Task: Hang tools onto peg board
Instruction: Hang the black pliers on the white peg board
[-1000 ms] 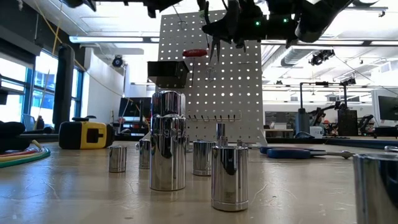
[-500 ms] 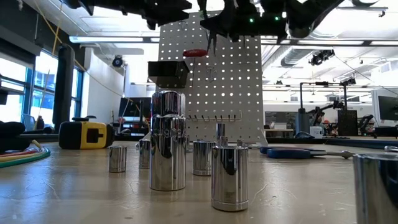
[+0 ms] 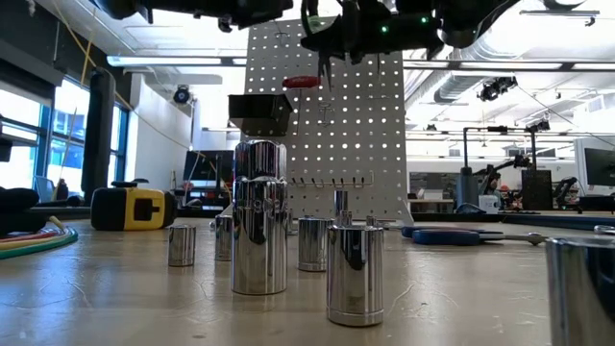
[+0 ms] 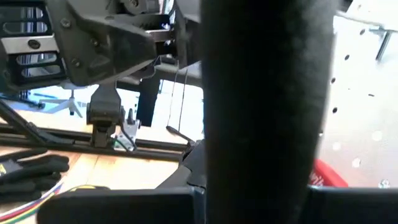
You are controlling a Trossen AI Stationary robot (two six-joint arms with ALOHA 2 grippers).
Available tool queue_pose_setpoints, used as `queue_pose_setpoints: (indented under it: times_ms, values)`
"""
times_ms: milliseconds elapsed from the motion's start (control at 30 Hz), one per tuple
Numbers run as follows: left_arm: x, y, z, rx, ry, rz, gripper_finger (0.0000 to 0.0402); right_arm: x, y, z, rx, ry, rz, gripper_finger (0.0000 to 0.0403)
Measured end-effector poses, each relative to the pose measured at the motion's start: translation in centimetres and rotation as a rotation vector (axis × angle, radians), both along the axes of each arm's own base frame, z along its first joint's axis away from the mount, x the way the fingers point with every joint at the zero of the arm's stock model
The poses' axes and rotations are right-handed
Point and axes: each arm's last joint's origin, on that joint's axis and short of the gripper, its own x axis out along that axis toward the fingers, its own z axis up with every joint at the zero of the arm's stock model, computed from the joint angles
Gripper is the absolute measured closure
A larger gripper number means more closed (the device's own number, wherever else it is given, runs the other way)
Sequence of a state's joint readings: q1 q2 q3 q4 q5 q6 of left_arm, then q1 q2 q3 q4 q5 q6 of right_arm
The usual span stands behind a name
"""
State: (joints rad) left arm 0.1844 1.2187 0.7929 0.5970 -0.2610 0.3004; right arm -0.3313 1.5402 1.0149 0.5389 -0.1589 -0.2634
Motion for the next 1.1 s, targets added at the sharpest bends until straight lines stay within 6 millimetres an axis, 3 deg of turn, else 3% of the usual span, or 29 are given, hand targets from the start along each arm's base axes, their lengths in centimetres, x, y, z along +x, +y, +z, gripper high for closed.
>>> queue_pose_setpoints:
  times_ms: [367, 633, 1100]
  values:
    - [1.4, 1.1, 0.2, 0.000, -0.018, -0.093, 0.0198, 0.1, 0.2, -0.3, 0.026, 0.025, 0.002, 0.0371]
    - [3.2, 1.5, 0.3, -0.017, 0.080, -0.097, 0.0252, 0.2, 0.7, -0.5, 0.020, 0.044, -0.009, 0.0371]
    - [3.0, 1.5, 0.3, -0.027, 0.108, -0.076, 0.0364, 0.3, 0.9, -0.8, 0.016, 0.079, -0.041, 0.0371]
